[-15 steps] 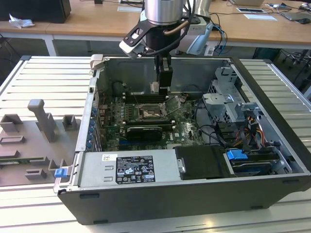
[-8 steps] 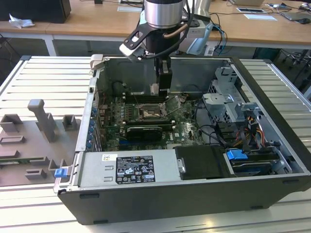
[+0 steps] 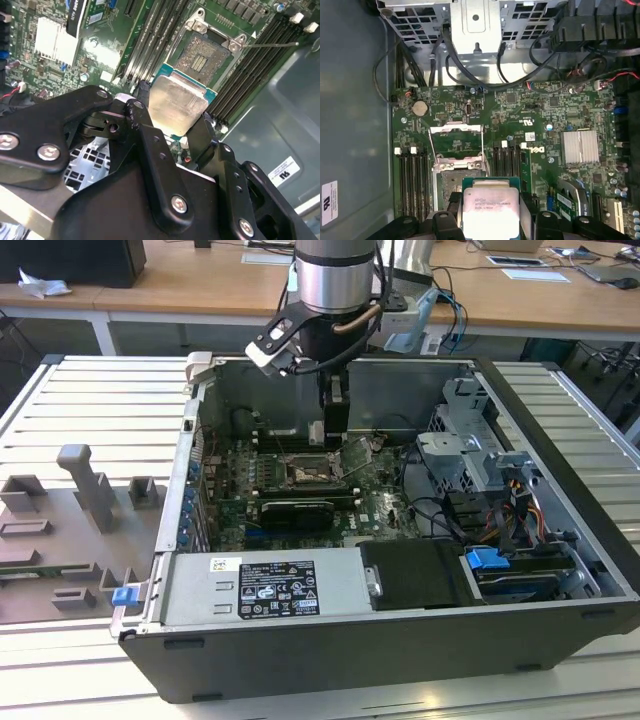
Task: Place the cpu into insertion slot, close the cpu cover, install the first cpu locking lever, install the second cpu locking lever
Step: 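Place the cpu into insertion slot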
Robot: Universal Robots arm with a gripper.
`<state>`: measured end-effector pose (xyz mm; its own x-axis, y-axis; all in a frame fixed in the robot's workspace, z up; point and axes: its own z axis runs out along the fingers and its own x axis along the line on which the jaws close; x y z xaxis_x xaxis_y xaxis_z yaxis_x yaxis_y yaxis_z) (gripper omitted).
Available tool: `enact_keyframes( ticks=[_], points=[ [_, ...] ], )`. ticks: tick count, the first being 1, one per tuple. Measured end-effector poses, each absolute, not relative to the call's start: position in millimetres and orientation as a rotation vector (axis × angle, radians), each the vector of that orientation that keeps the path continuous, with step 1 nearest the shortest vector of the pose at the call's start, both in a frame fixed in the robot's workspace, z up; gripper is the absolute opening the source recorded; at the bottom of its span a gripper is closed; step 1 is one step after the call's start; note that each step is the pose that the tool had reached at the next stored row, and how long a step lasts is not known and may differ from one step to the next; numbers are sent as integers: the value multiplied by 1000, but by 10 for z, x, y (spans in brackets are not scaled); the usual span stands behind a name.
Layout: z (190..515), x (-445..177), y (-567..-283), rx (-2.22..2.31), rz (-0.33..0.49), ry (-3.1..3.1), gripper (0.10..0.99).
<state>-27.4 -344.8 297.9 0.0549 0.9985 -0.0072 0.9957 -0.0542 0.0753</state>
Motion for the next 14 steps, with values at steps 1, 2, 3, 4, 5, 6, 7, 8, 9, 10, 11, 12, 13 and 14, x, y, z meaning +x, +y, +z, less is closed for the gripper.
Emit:
enact_keyframes(
  ticks=[1, 2, 3, 4, 5, 6, 7, 8, 9, 10, 11, 12, 13, 14],
  points=[
    [2957, -277, -3447, 2226, 72, 2130, 541],
    [2940, -279, -3446, 2215, 73, 2143, 541],
    [2921, -281, -3444, 2201, 74, 2157, 541],
    [2903, -281, -3441, 2191, 74, 2168, 541],
    [2869, -283, -3432, 2183, 75, 2177, 541],
    [2843, -285, -3433, 2181, 75, 2179, 541],
    [2830, -285, -3432, 2180, 75, 2179, 541],
    [2816, -285, -3432, 2180, 75, 2180, 541],
    [2797, -285, -3431, 2180, 75, 2180, 541],
    [2791, -285, -3431, 2180, 75, 2180, 541],
    [2785, -285, -3430, 2180, 75, 2180, 541],
    [2778, -285, -3430, 2180, 75, 2180, 541],
    [2771, -285, -3431, 2180, 75, 2180, 541],
    [2758, -285, -3431, 2180, 75, 2180, 541]
  ],
)
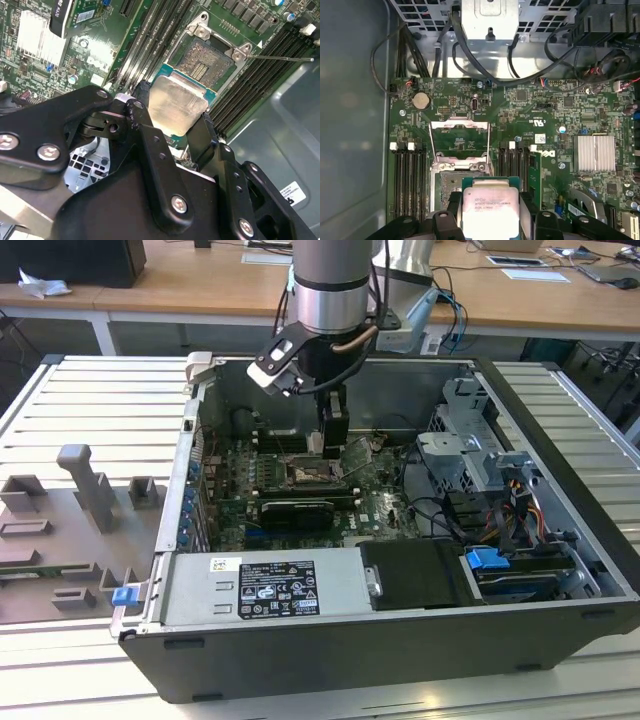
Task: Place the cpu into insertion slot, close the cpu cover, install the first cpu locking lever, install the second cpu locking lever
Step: 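Place the cpu into insertion slot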
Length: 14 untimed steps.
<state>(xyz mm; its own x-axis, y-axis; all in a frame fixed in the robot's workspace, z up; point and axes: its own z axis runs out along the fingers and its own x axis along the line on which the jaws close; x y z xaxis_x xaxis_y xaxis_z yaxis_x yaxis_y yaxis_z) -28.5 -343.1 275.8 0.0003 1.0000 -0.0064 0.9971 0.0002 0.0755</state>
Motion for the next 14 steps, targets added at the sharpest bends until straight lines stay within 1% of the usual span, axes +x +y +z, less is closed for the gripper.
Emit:
enact_keyframes(
  ticks=[14],
  points=[
    [2632, -285, -3410, 2166, 77, 2194, 541]
  ],
)
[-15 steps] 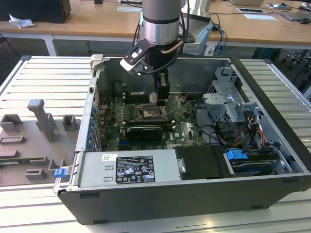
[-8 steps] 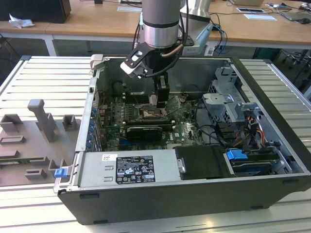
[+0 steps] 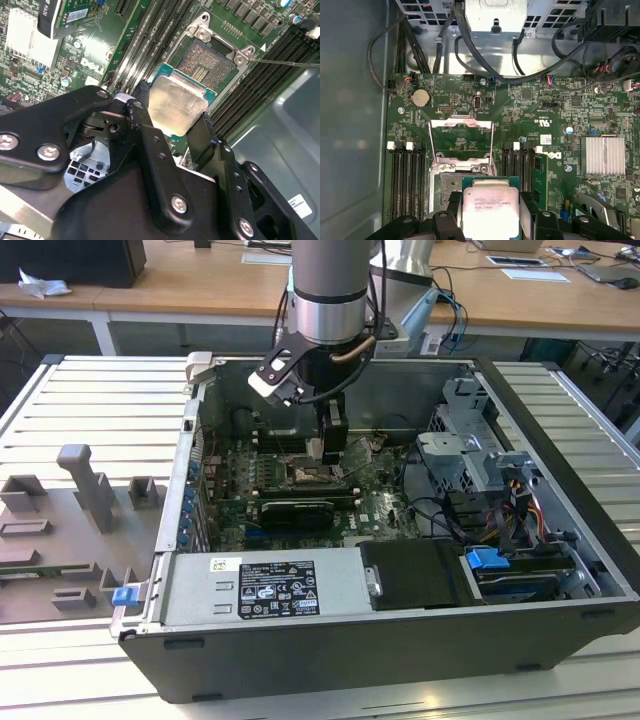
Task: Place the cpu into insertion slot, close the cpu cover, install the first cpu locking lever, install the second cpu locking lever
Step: 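Place the cpu into insertion slot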
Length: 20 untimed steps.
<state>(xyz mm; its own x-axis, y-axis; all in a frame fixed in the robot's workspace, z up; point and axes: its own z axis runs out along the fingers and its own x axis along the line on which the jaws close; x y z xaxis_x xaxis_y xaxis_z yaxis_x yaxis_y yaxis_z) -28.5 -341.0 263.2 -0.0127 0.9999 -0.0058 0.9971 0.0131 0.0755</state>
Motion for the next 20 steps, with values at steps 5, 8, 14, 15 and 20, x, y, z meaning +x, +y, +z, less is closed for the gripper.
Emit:
enact_keyframes(
  ticks=[5, 8, 14, 15, 20],
  points=[
    [2589, -285, -3377, 2166, 77, 2194, 541],
    [2560, -285, -3362, 2166, 77, 2195, 541],
    [2530, -285, -3349, 2166, 77, 2194, 541],
    [2523, -285, -3345, 2166, 77, 2195, 541],
    [2505, -285, -3340, 2166, 76, 2194, 541]
  ],
)
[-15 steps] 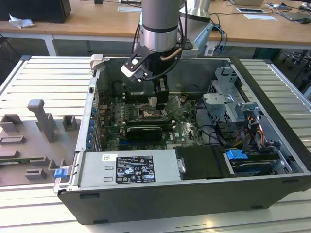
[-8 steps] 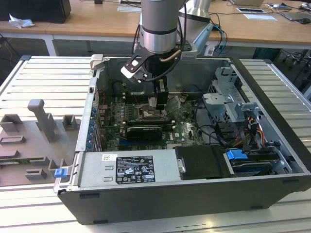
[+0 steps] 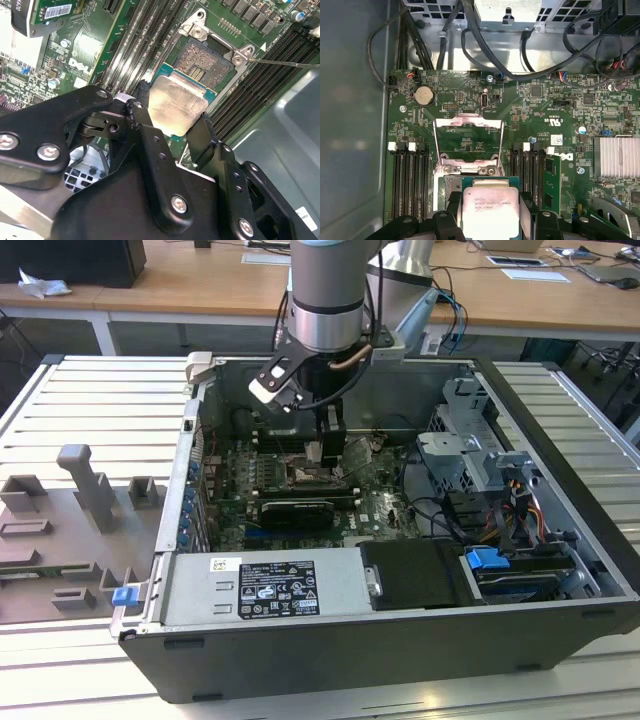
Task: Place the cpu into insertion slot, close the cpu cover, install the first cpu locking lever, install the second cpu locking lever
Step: 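Place the cpu into insertion slot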
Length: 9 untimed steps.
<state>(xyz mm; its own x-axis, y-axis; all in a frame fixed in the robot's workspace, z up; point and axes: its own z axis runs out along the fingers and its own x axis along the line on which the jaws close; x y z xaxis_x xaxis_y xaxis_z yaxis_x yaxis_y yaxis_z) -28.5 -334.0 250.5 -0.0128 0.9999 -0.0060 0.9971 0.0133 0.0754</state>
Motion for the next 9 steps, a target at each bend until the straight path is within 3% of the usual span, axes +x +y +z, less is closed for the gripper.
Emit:
enact_keyframes(
  ticks=[9],
  points=[
    [2440, -286, -3291, 2165, 75, 2194, 541]
  ],
)
